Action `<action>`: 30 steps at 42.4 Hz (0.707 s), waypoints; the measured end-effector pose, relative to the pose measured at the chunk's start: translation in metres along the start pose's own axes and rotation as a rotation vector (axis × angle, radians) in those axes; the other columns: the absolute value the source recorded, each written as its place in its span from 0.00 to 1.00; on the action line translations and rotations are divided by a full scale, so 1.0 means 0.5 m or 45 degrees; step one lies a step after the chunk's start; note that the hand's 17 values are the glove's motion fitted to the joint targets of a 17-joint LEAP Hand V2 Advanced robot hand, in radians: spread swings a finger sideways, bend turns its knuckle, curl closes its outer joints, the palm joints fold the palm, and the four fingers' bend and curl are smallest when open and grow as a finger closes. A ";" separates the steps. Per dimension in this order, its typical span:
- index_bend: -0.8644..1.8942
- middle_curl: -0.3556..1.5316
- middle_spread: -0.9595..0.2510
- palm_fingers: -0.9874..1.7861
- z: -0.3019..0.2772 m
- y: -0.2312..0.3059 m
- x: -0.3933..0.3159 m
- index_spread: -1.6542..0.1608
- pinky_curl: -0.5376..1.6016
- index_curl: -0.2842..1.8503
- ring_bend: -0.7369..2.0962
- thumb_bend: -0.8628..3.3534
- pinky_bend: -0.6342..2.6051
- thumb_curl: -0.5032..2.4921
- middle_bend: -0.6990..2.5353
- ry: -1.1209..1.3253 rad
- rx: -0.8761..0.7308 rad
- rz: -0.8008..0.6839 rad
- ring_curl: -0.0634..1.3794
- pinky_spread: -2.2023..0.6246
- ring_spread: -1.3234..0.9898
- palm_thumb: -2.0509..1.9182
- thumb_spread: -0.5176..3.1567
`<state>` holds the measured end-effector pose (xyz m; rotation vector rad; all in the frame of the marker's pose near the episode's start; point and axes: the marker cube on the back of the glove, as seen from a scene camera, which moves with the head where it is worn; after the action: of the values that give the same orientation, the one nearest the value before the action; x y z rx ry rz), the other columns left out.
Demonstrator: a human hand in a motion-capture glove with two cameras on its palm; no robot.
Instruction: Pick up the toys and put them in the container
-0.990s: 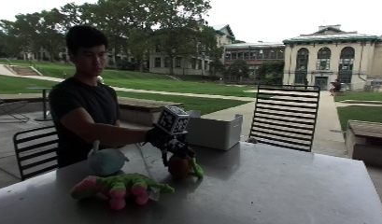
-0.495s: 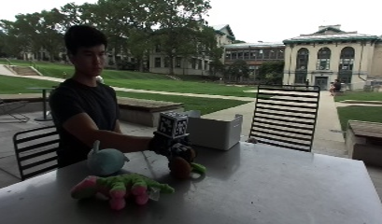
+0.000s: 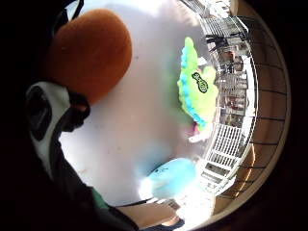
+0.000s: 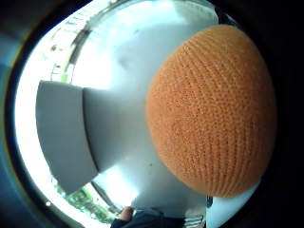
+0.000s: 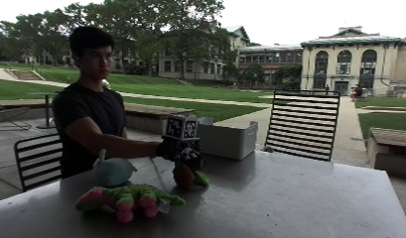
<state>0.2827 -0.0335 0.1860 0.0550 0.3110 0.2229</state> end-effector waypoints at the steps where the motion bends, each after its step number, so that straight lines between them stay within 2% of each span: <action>1: 0.64 0.51 0.63 0.83 -0.003 0.001 0.000 0.79 0.39 0.53 0.63 0.38 0.42 0.35 0.56 0.000 0.001 0.009 0.35 0.59 0.40 0.78 0.55; 3: 0.64 0.51 0.63 0.82 -0.011 0.002 0.004 0.79 0.39 0.54 0.64 0.39 0.43 0.35 0.57 -0.012 -0.004 0.025 0.36 0.59 0.41 0.78 0.56; 9: 0.61 0.51 0.62 0.75 -0.052 0.013 0.006 0.78 0.41 0.56 0.65 0.34 0.45 0.38 0.56 -0.088 -0.023 0.070 0.38 0.60 0.40 0.75 0.45; 15: 0.54 0.50 0.59 0.67 -0.143 0.009 0.022 0.78 0.44 0.58 0.64 0.28 0.51 0.38 0.52 -0.098 0.076 0.121 0.39 0.61 0.39 0.69 0.38; 26: 0.46 0.50 0.53 0.65 -0.364 -0.014 0.036 0.75 0.44 0.61 0.64 0.26 0.54 0.40 0.49 -0.102 0.275 0.106 0.38 0.61 0.38 0.69 0.34; 30: 0.44 0.50 0.52 0.65 -0.432 0.011 -0.018 0.74 0.44 0.62 0.63 0.25 0.54 0.41 0.48 -0.103 0.306 0.075 0.38 0.62 0.38 0.69 0.33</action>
<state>0.2066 -0.0261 -0.0161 0.3101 0.2543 0.2402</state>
